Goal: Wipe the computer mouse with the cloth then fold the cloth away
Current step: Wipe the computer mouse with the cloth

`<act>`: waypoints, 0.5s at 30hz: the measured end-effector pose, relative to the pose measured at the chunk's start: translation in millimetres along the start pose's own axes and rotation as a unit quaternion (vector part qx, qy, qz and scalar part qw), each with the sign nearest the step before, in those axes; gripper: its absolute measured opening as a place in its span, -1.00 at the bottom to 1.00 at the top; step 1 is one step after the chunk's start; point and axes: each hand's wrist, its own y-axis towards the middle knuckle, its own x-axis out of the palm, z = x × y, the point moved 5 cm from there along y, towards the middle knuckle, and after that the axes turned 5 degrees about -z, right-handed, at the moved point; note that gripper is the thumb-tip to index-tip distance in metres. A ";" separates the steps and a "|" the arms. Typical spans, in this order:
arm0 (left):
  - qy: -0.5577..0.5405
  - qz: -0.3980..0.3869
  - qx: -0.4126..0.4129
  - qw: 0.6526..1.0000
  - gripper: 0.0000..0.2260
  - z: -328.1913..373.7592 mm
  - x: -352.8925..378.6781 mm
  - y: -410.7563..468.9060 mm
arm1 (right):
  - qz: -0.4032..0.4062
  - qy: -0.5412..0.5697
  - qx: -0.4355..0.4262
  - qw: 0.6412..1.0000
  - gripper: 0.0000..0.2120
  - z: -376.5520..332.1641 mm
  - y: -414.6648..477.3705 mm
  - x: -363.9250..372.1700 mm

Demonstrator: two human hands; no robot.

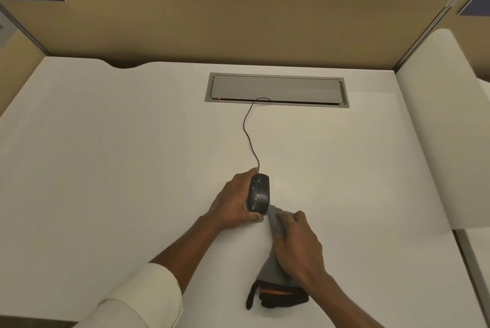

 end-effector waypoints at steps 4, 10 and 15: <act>-0.006 -0.003 0.002 1.000 0.23 -0.9 1.5 -1.4 | 0.007 0.139 0.008 0.990 -0.57 9.9 -14.3 -13.6; 0.054 0.052 0.019 0.997 0.17 6.7 -1.9 -7.3 | 0.036 0.385 0.034 0.922 -0.64 18.4 -33.8 -26.6; 0.052 0.118 0.062 0.990 -0.16 34.7 -4.1 -48.7 | 0.071 0.451 0.053 0.888 -0.70 12.7 -33.5 -30.7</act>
